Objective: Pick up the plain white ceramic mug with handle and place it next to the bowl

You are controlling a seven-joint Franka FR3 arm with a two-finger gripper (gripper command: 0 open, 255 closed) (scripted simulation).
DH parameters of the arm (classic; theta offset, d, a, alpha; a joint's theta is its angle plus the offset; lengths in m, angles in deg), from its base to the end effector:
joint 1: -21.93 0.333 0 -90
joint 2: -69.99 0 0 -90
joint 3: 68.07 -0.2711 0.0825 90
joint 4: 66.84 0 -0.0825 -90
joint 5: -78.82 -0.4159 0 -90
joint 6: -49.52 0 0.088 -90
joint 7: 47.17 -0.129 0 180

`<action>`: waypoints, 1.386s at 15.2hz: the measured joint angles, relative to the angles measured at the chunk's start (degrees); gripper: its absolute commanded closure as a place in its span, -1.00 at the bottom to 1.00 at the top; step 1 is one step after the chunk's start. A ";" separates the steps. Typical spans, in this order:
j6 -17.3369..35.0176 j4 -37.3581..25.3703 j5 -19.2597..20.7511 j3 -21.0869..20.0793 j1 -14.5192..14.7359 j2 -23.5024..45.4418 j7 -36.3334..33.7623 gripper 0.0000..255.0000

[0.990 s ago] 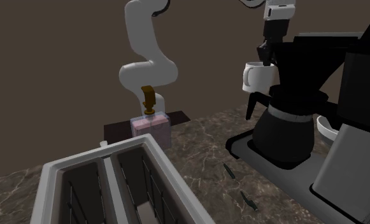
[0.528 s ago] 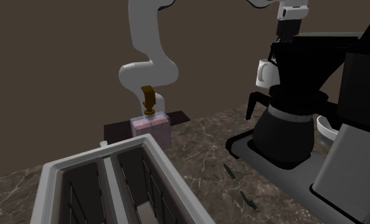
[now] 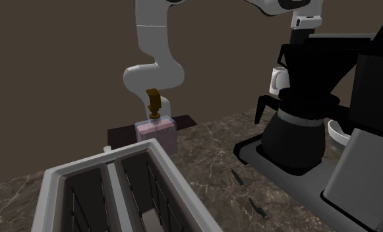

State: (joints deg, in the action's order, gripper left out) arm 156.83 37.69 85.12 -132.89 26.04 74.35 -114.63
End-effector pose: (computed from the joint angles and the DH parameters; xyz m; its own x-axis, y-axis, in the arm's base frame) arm 0.2342 0.5568 0.4351 0.9976 0.0557 0.0402 0.0558 -0.9984 -0.0013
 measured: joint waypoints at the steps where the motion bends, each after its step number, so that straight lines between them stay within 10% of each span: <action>1: 0.94 0.97 -0.02 0.00 -0.01 -0.06 -0.10 1.00; 21: 14.33 11.01 9.36 2.82 3.92 8.36 -6.94 1.00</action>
State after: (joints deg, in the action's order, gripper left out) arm 171.16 48.69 94.48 -130.08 29.96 82.72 -121.57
